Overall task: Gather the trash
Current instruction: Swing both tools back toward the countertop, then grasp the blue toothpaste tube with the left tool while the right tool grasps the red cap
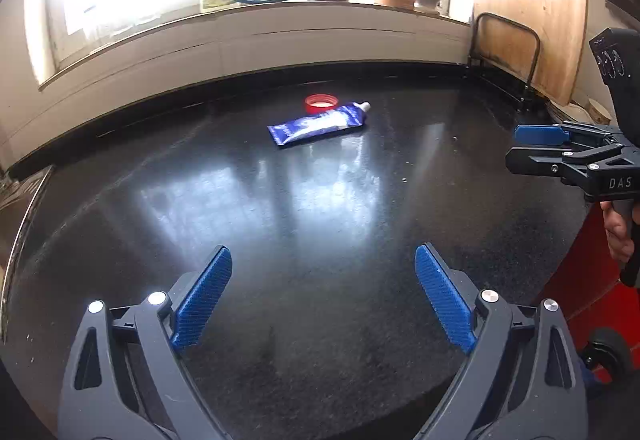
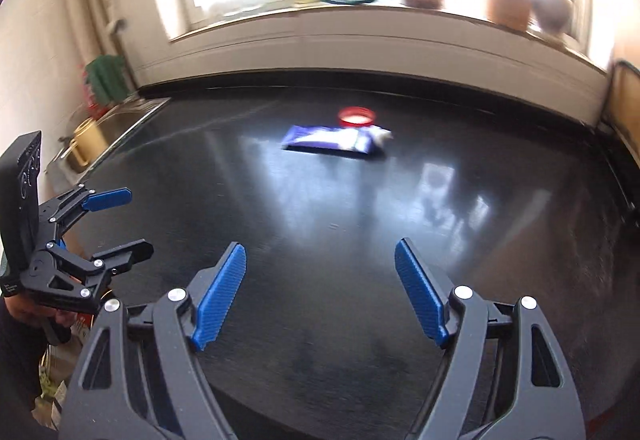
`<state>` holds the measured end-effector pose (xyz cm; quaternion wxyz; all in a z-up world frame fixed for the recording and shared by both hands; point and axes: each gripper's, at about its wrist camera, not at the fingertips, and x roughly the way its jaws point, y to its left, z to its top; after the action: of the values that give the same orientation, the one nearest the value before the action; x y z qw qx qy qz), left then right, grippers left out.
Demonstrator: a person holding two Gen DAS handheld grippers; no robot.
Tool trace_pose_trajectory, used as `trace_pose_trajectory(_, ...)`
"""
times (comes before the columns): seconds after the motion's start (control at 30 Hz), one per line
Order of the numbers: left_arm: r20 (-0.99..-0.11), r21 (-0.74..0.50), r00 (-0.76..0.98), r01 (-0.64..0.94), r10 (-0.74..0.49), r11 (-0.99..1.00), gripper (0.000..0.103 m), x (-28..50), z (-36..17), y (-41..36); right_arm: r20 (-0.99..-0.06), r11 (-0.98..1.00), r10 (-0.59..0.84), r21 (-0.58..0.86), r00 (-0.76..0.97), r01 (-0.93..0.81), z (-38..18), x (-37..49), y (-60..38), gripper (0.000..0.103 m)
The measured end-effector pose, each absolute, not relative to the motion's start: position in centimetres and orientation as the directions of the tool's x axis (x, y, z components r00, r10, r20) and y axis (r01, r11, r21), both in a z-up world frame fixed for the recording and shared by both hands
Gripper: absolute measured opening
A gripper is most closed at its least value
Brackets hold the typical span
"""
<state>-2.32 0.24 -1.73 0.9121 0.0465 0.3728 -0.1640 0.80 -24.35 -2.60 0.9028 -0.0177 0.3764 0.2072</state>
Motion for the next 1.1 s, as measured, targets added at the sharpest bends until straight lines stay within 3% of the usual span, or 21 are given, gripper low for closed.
trace_pose_trajectory(0.47,-0.766,0.051,0.597,0.426,-0.239,0.903,0.090,6.1,-4.2,-2.1,-0.727,0.890,0.380,0.119,0.572,-0.440,-3.6,6.7,-25.4,0.075)
trace_pose_trajectory(0.8,-0.790,0.060,0.540,0.540,-0.291,0.839,0.090,18.7,-6.7,-3.7,-0.781,0.858,0.348,0.042,0.519,-0.511,-4.3,21.4,-18.1,0.075)
trace_pose_trajectory(1.1,-0.808,0.029,0.487,0.596,-0.331,0.803,0.090,24.2,-8.2,-3.6,-0.851,0.839,0.326,0.058,0.413,-0.541,-8.2,30.1,-13.1,0.070)
